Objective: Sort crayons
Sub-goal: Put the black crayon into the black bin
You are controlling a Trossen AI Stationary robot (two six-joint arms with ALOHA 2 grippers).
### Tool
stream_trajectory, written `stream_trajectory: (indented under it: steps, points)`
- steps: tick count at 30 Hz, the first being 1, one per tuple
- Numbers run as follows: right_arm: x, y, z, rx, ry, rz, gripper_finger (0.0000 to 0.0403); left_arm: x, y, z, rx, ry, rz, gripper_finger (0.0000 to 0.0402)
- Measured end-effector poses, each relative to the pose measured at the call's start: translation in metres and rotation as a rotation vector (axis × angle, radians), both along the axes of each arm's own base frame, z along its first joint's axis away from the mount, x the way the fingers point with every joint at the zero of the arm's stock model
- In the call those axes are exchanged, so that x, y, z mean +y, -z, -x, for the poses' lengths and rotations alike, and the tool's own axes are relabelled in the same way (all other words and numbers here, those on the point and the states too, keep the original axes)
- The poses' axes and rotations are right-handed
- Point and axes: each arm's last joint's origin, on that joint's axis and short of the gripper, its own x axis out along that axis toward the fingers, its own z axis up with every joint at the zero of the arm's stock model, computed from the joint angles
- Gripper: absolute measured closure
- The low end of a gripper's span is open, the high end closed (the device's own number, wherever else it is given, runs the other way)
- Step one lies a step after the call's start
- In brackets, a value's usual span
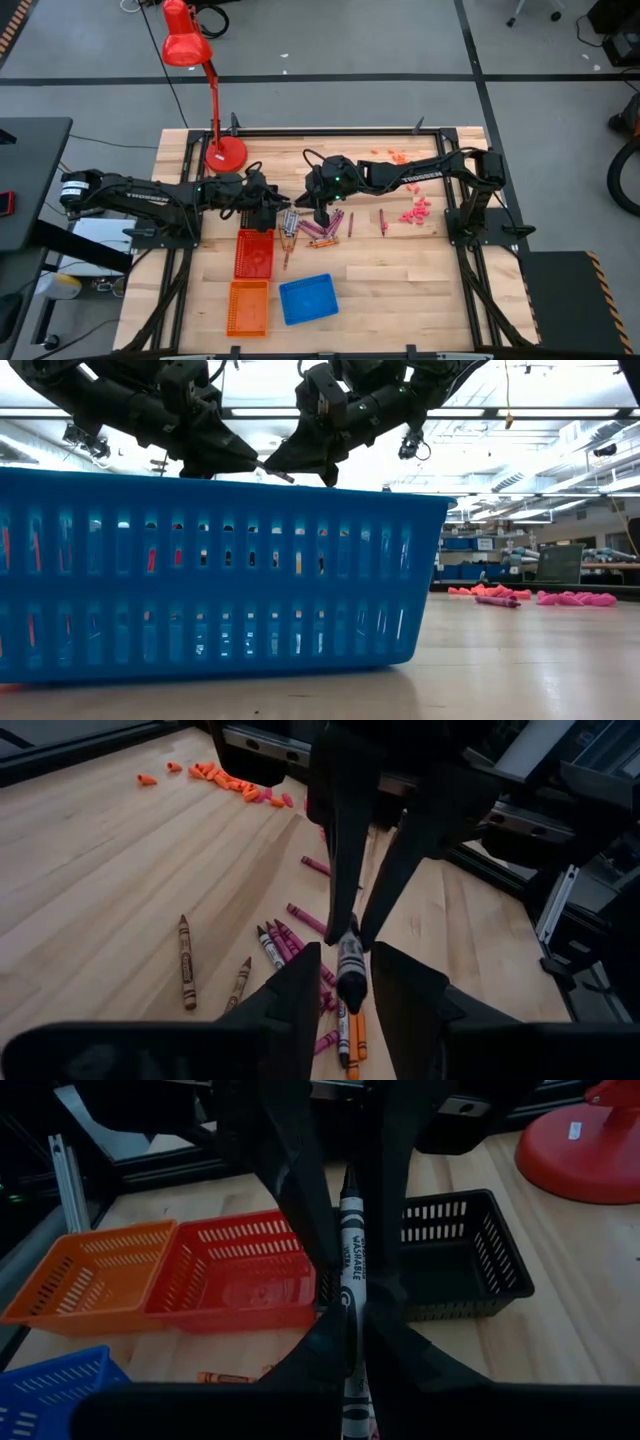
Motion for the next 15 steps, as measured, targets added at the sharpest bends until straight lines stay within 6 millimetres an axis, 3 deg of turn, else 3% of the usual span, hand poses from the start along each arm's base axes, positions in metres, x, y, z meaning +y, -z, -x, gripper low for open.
stream_trajectory:
  steps: [9, 15]
  points:
    - [0.0007, 0.0001, 0.0000, 0.000, -0.003, 0.003, 0.0368, 0.0000, -0.0001, 0.0000, 0.000, 0.001, 0.000, 0.0365]
    - [0.0012, 0.0000, -0.0001, 0.000, -0.003, -0.001, 0.0361, 0.0000, 0.0000, 0.0000, 0.000, -0.001, 0.008, 0.0367]
